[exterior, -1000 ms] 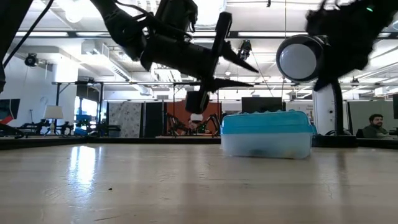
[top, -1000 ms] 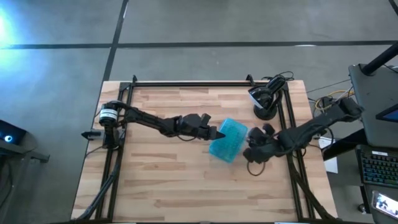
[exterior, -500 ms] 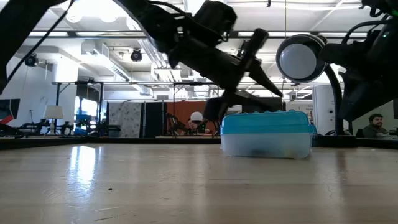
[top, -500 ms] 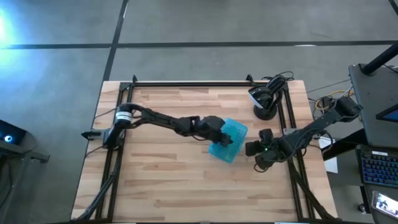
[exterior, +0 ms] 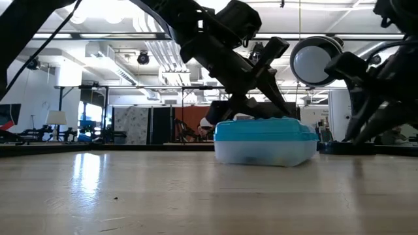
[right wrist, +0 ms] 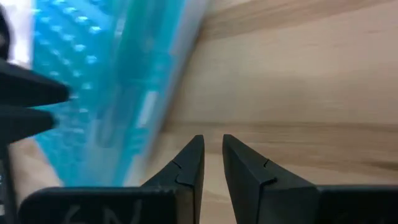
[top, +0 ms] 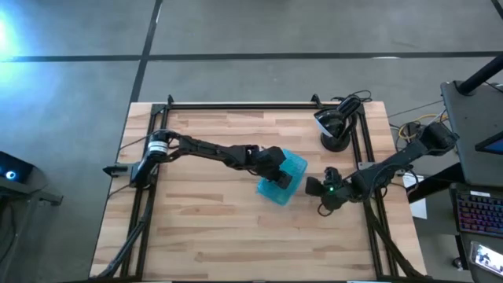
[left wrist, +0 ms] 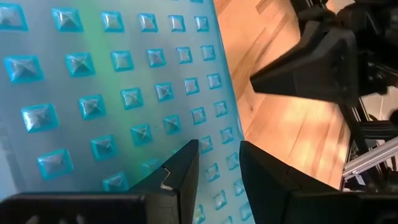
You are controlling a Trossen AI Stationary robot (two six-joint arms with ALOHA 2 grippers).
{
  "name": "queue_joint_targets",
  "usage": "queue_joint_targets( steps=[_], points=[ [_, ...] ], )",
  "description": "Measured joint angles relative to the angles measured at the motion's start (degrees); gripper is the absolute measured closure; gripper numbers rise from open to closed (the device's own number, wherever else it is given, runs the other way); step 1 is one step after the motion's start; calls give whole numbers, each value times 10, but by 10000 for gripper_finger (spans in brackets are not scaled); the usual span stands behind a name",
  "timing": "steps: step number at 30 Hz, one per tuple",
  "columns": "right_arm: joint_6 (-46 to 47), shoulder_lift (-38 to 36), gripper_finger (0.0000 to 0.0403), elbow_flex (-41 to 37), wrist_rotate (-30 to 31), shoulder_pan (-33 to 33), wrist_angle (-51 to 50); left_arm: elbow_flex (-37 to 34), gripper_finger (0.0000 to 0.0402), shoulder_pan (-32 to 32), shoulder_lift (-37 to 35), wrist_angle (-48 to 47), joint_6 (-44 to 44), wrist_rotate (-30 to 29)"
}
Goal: Pick & place school supplies into a supply box
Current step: Close the supply box
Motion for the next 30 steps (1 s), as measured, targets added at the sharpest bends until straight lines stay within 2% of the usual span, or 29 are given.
queue_joint_targets(
  steps=[6, 14, 21, 30],
  points=[
    [-49, 0, 351, -7, 12, -40, 48, 0, 298, -4, -6, -3, -14, -9],
    [-116, 0, 351, -10, -3, -84, 68, -2, 298, -4, -14, -5, -11, -28],
    [-137, 19, 351, -13, -14, -98, 96, -2, 298, -5, -5, -6, -13, -32],
    [-140, 78, 351, -11, -27, -98, 157, 7, 298, -4, -6, -9, -4, -48]
  ],
)
